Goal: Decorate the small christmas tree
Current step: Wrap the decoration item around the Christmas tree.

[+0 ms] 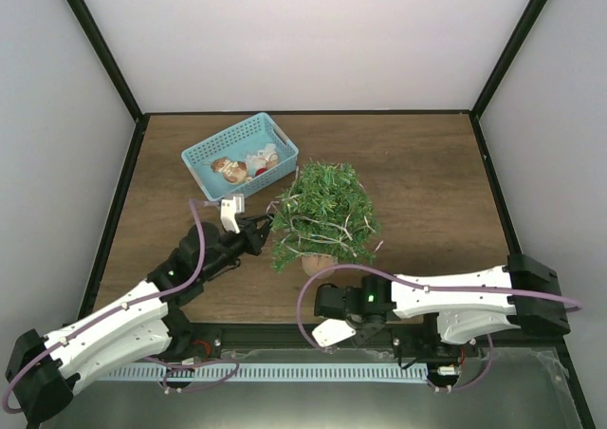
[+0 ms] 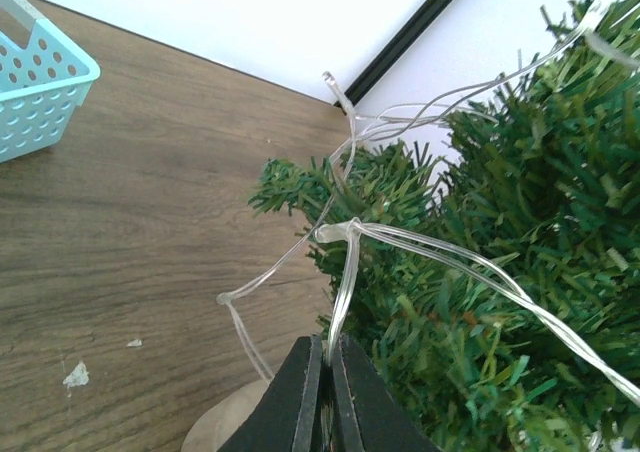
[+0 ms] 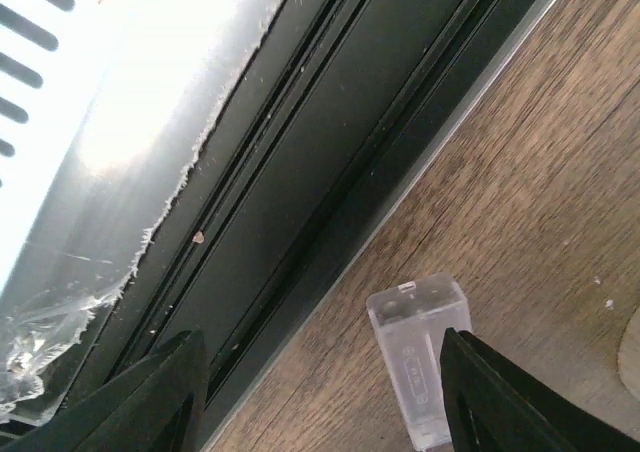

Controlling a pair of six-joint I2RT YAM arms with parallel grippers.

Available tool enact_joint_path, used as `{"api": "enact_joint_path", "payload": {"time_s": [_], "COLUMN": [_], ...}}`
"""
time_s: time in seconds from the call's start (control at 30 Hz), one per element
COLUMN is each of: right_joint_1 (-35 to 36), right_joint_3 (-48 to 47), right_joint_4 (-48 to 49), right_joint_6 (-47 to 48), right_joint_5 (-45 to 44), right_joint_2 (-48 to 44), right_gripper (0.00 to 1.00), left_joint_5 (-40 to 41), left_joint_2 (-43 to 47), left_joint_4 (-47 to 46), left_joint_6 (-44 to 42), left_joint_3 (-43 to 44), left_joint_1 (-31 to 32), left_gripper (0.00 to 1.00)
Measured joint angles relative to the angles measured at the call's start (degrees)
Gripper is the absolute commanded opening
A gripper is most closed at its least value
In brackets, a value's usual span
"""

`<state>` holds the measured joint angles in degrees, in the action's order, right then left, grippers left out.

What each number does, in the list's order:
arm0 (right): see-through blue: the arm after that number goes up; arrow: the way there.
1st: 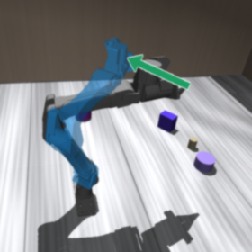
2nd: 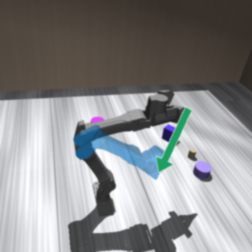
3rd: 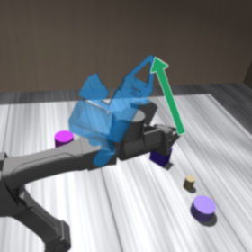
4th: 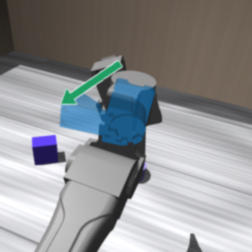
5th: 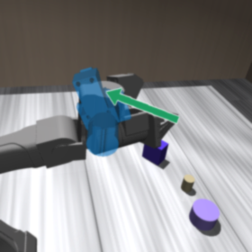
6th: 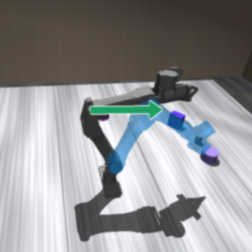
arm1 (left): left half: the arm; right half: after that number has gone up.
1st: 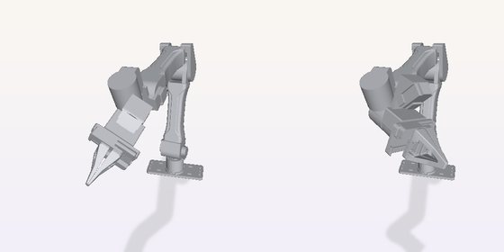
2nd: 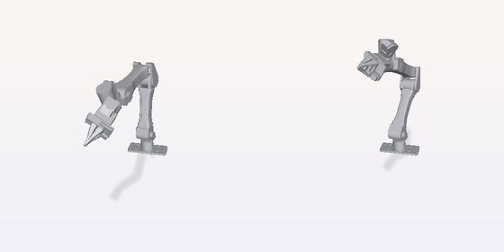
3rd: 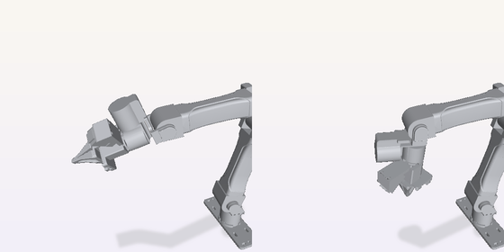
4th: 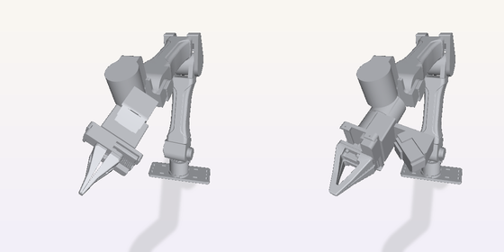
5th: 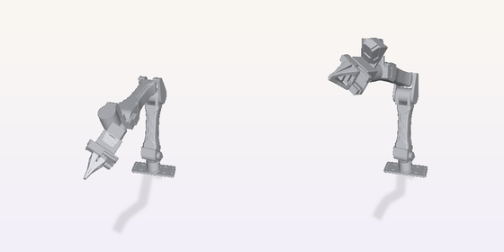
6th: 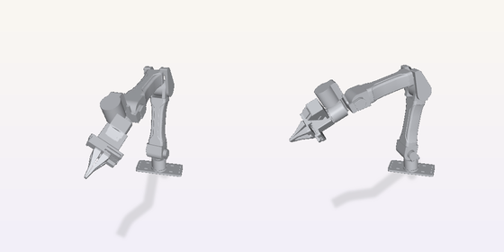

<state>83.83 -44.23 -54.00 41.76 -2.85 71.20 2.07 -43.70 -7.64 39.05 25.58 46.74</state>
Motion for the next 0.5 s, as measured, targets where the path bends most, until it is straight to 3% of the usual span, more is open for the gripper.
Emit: {"api": "enact_joint_path", "payload": {"time_s": [0.5], "right_joint_1": [-4.04], "right_joint_3": [3.28], "right_joint_4": [5.11], "right_joint_6": [3.45], "right_joint_5": [-8.33], "right_joint_2": [8.33], "right_gripper": [0.67], "left_joint_5": [-0.87], "left_joint_2": [-0.17], "left_joint_4": [-1.31], "left_joint_6": [1.95], "left_joint_3": [-2.03], "left_joint_1": [-0.02], "left_gripper": [0.04]}}
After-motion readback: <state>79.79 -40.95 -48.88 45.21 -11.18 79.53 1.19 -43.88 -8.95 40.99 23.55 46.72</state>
